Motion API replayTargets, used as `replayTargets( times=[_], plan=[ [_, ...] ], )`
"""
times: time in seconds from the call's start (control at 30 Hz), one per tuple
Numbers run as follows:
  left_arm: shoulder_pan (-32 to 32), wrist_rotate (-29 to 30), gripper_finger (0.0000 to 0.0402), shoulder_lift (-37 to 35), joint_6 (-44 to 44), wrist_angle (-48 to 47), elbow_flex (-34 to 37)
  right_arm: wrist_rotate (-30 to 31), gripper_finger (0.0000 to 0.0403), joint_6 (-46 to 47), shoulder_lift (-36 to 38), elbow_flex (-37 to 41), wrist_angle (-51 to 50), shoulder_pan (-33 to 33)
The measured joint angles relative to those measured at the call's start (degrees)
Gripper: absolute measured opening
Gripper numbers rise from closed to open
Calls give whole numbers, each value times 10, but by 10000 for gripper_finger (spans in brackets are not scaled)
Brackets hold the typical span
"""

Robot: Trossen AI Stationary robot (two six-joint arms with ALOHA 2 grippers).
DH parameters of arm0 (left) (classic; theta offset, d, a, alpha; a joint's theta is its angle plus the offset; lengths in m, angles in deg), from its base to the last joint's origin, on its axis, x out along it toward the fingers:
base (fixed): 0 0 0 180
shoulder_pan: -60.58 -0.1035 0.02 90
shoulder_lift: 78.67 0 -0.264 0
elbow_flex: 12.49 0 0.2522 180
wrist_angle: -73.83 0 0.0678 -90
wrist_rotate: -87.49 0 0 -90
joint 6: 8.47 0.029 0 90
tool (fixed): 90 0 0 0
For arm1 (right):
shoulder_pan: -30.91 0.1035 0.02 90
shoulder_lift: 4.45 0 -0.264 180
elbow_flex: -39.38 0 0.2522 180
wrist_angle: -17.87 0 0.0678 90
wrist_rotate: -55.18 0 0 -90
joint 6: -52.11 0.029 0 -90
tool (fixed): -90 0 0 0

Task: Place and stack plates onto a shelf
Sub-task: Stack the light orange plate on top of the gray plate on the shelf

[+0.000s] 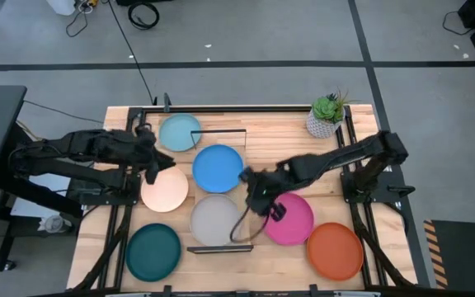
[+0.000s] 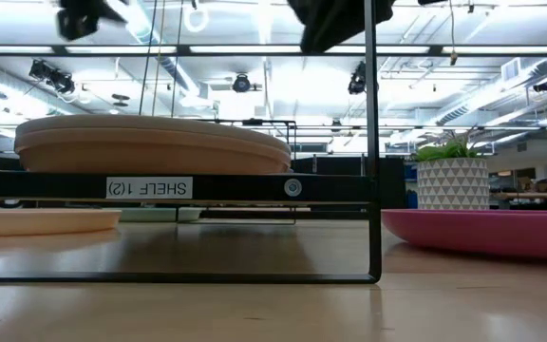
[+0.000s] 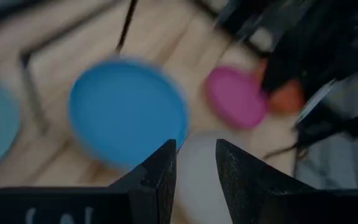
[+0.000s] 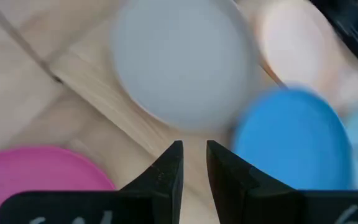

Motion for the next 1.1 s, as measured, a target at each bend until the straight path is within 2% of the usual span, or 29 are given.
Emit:
replayTargets(
  times=[0.13,0.27,0.37,0.53,0.7,0.87,1.1],
  plan=[
    [19,-3,121,20,-33,-48,2,64,76,81,43,0,-38,-23],
    [52,-24,121,43,-52,-42,24,136,75,183,83,0,-62,-44],
    [92,-51,121,63,-88,-41,44,169,75,238,117,0,-84,-56],
    [185,-39,121,90,-151,-25,90,177,75,291,172,0,-80,-67],
    [247,-22,121,124,-182,39,150,179,75,325,211,0,-80,-70],
    [271,-20,121,173,-182,74,188,181,75,340,230,0,-80,-70],
    [271,-3,134,255,-190,88,191,166,75,340,235,0,-81,-69]
  ],
)
